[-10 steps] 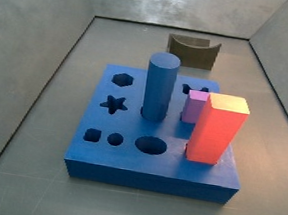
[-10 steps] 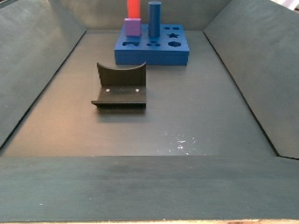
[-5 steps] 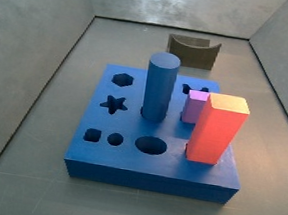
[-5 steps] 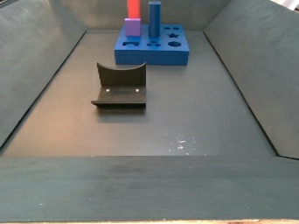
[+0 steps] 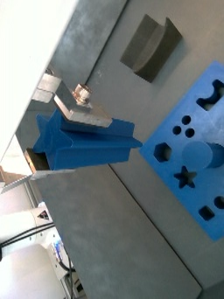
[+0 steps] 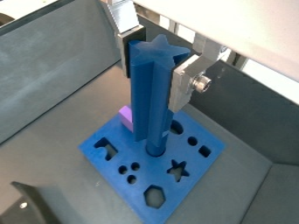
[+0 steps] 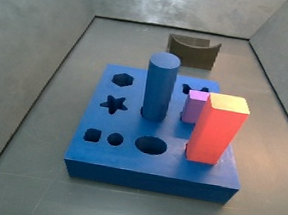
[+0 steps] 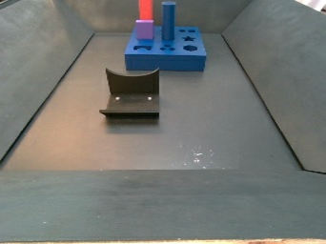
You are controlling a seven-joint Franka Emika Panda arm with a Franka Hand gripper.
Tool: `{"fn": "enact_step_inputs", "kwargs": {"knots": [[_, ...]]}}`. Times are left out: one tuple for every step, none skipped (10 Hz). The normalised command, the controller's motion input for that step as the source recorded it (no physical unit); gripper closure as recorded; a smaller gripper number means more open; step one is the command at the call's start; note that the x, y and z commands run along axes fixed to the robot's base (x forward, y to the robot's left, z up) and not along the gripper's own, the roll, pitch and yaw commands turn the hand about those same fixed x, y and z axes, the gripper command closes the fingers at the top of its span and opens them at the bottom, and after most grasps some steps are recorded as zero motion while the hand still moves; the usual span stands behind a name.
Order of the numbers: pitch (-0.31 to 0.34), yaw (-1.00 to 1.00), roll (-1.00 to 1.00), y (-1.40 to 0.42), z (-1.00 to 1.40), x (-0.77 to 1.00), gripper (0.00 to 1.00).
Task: Pick up the star object. Move up. Place the star object on the fixture. Regrasp the star object. Move to above the board. Insert the star object.
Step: Insert the star object.
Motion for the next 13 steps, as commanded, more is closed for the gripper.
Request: {"fn": "enact_step_inputs", "kwargs": {"knots": [[0.000,0.00,0.00,0.00,-0.03,0.00,1.00],[0.000,0.00,0.00,0.00,0.00,0.00,1.00],[0.000,0.00,-0.01,0.00,-0.01,0.00,1.00],[-0.066,0.00,-0.03,0.00,-0.25,-0.38,1.00],[-0.076,0.00,-0.08,0.00,-0.44,-0.50,1.00],[-0.066,0.05,-0.07,-0.19,-0.67,-0.49,1.00],[-0.036,0.05,-0.12,-0.21,-0.77,-0.34,1.00],[-0.007,0.00,-0.17,-0.22,-0.75,-0.27,1.00],[0.000,0.00,-0.18,-0.20,-0.75,-0.11,1.00],[0.000,-0.14,-0.20,-0.11,-0.70,0.00,1.00],[0.003,-0.20,-0.20,-0.07,-0.69,0.00,1.00],[0.011,-0.13,-0.17,-0.05,-0.75,0.00,1.00],[0.050,-0.15,-0.17,-0.02,-0.71,0.00,1.00]]}}
